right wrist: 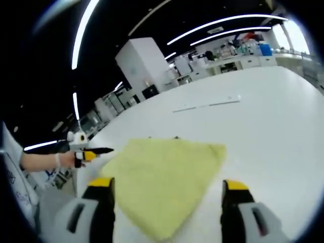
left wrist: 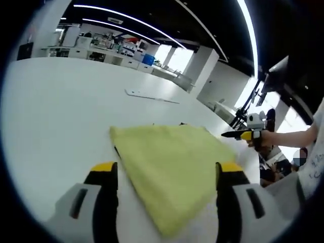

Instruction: Fold the garment on the visible template until the final outline fits inside the template.

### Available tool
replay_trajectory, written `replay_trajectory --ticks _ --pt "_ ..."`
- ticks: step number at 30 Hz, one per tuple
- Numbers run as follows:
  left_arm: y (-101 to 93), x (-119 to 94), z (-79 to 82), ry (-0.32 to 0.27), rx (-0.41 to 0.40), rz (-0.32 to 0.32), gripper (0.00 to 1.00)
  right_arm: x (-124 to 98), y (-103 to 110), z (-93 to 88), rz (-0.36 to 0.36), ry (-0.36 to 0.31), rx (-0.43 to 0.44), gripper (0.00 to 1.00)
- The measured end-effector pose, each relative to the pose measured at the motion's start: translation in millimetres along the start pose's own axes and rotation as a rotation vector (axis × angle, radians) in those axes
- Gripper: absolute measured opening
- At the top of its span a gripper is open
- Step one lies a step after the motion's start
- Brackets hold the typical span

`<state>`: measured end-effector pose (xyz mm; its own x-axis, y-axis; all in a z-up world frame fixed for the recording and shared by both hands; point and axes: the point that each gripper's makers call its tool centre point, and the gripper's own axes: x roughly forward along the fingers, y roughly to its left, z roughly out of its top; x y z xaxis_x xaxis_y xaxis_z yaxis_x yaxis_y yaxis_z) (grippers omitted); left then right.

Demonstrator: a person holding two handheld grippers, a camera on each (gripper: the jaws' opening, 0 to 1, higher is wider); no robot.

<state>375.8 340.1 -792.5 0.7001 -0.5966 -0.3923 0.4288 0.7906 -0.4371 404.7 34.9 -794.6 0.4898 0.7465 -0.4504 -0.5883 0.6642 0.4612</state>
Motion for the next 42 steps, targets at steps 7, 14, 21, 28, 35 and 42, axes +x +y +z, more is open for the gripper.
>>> replay_trajectory --ticks 7,14,21,28,35,42 --pt "-6.0 -21 -7.6 0.019 0.010 0.008 0.74 -14 2 -10.5 -0.015 -0.003 0.007 0.85" --pt "-7.9 -39 -23.8 0.056 0.026 0.010 0.67 -23 11 -23.9 -0.005 0.008 0.010 0.82" --pt "-5.2 -51 -37.0 0.058 0.007 0.022 0.63 -29 10 -38.4 -0.008 0.021 0.015 0.77" --pt "-23.7 -56 -44.1 0.053 -0.004 0.016 0.62 -33 11 -46.2 -0.013 0.030 0.026 0.76" --pt "-32.8 -58 -48.4 0.064 0.006 -0.008 0.55 -39 13 -51.9 -0.016 0.045 -0.028 0.66" --pt "-35.8 -58 -57.0 0.097 0.024 -0.003 0.42 -39 18 -66.2 -0.003 0.088 -0.072 0.41"
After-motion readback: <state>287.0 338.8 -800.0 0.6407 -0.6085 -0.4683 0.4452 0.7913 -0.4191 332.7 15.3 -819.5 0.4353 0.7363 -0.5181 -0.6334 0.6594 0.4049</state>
